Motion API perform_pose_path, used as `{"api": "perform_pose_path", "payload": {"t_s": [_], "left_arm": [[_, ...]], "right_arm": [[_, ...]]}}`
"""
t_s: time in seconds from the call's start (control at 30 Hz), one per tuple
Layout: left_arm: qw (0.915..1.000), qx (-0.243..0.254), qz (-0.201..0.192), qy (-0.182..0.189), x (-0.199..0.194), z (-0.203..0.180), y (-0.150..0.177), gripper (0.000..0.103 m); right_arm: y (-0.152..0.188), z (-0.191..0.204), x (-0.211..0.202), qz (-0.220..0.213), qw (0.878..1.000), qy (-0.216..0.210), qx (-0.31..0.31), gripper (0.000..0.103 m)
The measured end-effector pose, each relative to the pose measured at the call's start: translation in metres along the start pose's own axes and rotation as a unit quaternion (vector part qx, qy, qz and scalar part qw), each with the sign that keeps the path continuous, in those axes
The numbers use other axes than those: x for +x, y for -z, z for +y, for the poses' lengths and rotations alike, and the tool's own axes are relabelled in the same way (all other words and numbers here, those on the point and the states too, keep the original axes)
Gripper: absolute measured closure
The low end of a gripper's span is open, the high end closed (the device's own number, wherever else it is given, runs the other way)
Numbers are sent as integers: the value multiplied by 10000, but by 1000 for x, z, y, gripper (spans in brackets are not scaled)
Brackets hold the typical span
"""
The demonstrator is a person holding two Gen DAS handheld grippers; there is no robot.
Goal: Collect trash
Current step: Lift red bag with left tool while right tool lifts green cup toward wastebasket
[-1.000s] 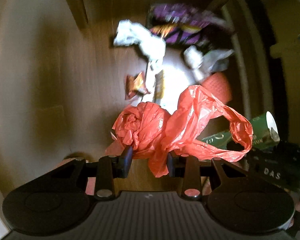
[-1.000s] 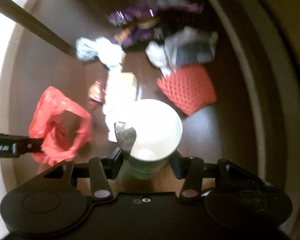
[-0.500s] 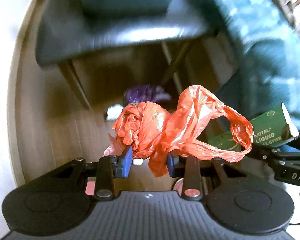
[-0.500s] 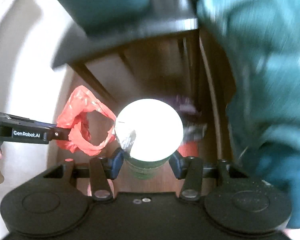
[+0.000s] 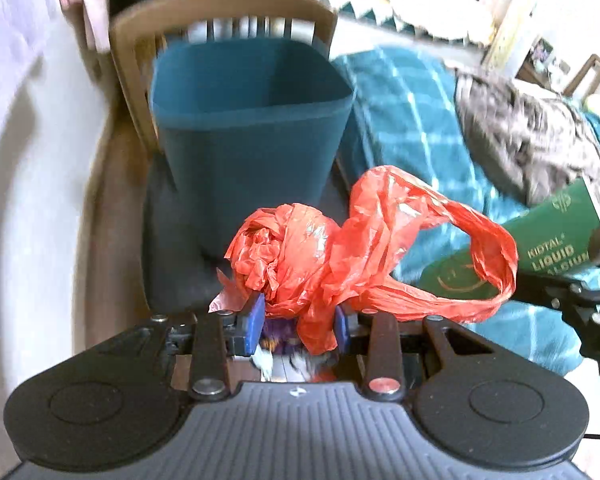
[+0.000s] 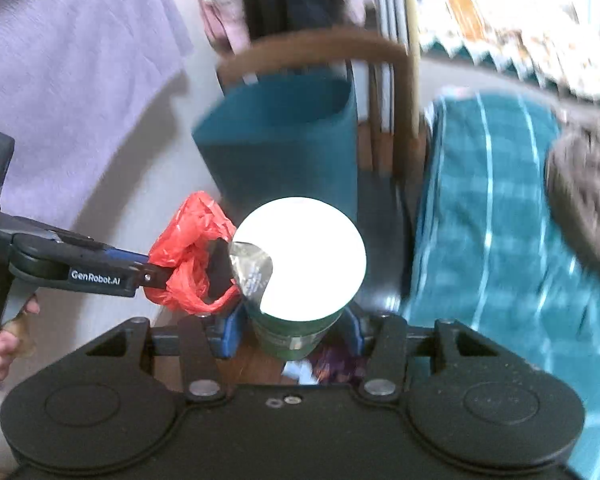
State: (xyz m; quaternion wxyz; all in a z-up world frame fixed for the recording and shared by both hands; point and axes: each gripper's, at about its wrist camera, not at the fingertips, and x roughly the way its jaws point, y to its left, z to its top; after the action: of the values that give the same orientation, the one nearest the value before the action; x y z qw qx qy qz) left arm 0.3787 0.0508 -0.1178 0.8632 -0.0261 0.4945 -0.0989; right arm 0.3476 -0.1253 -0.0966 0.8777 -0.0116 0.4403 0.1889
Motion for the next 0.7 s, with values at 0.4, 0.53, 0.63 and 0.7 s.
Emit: {"api": "perform_pose_path", "payload": {"t_s": [0.4, 0.53, 0.63, 0.7], "left_arm": [[9955, -340, -813, -351, -49, -4, -90, 69], [9956, -256, -847, -315, -42, 23, -120, 69], [9968, -217, -750, -184, -22, 49, -145, 69], [9979, -101, -623, -152, -3, 61, -162, 69]], "right_arm": [[-116, 2, -34, -625, 9955, 42, -718, 55], [-144, 13, -19, -778, 9932, 148, -855, 55], [-162, 24, 0, -809, 9925, 317, -856, 55], [-173, 27, 19, -755, 9936, 383, -742, 55]]}}
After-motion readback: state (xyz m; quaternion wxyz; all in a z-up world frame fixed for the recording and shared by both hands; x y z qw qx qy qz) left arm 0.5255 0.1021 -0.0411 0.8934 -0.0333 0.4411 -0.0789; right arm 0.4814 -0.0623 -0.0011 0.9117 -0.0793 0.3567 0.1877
